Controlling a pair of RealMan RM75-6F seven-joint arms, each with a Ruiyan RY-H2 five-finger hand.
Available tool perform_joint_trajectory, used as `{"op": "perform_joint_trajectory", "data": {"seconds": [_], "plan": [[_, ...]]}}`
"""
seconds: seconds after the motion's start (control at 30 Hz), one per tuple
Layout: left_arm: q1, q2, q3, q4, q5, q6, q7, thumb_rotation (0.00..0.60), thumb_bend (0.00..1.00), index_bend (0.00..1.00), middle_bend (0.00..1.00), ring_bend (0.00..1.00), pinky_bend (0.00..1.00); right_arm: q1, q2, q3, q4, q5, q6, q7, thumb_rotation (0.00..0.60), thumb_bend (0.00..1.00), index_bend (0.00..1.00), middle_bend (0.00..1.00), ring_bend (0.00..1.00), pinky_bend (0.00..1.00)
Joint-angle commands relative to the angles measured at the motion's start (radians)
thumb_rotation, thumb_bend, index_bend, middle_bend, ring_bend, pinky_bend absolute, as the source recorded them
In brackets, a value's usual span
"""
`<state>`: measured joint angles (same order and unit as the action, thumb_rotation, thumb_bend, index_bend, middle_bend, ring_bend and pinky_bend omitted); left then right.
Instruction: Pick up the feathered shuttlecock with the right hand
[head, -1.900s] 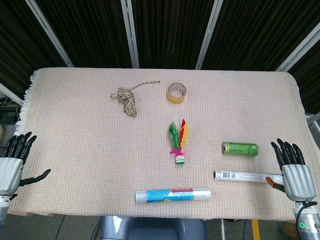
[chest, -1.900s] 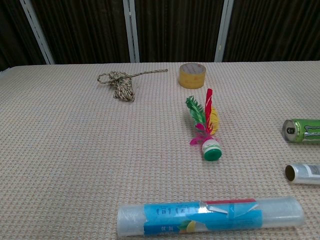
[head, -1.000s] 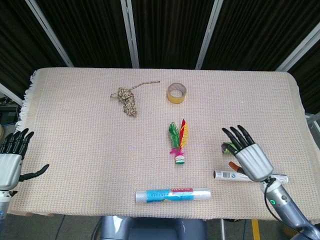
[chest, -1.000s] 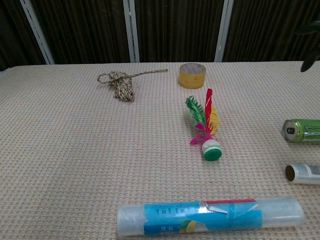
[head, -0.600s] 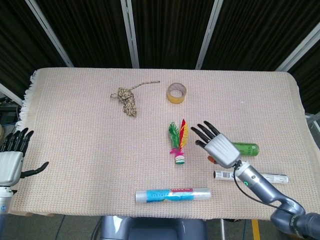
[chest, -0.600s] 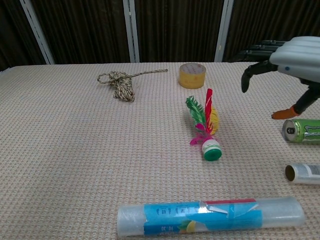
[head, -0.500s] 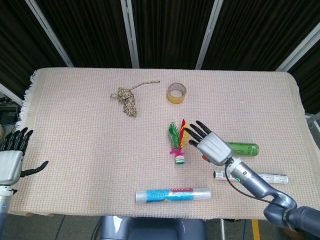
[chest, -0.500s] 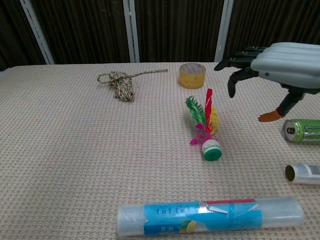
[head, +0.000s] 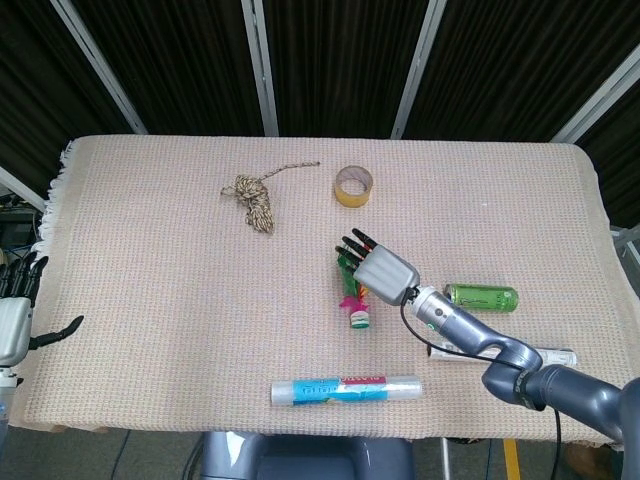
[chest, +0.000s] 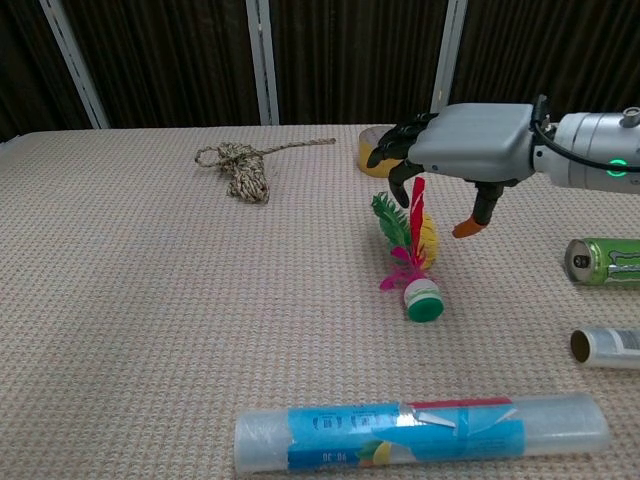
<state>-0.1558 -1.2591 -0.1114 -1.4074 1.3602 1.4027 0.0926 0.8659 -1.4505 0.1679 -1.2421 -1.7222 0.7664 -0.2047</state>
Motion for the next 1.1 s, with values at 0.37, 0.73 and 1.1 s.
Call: {"op": "perform_joint_trajectory", "data": {"seconds": [0.37, 0.73, 1.1], "plan": [[-0.009, -0.031, -0.018, 0.025, -0.062, -0.027, 0.059, 0.361, 0.17, 0.00, 0.00, 0.00, 0.00, 0.144, -0.107, -0.071, 0.258, -0.043, -0.046, 0.203, 0.600, 0.12, 0.40, 0.10, 0.00, 0.04], [-0.020, -0.048, -0.027, 0.053, -0.101, -0.057, 0.085, 0.358, 0.17, 0.00, 0.00, 0.00, 0.00, 0.216, -0.225, -0.162, 0.485, -0.086, -0.041, 0.375, 0.600, 0.13, 0.41, 0.11, 0.00, 0.04], [-0.030, -0.057, -0.027, 0.077, -0.121, -0.087, 0.090, 0.362, 0.18, 0.00, 0.00, 0.00, 0.00, 0.241, -0.316, -0.244, 0.670, -0.105, -0.036, 0.502, 0.600, 0.15, 0.43, 0.11, 0.00, 0.04]]}}
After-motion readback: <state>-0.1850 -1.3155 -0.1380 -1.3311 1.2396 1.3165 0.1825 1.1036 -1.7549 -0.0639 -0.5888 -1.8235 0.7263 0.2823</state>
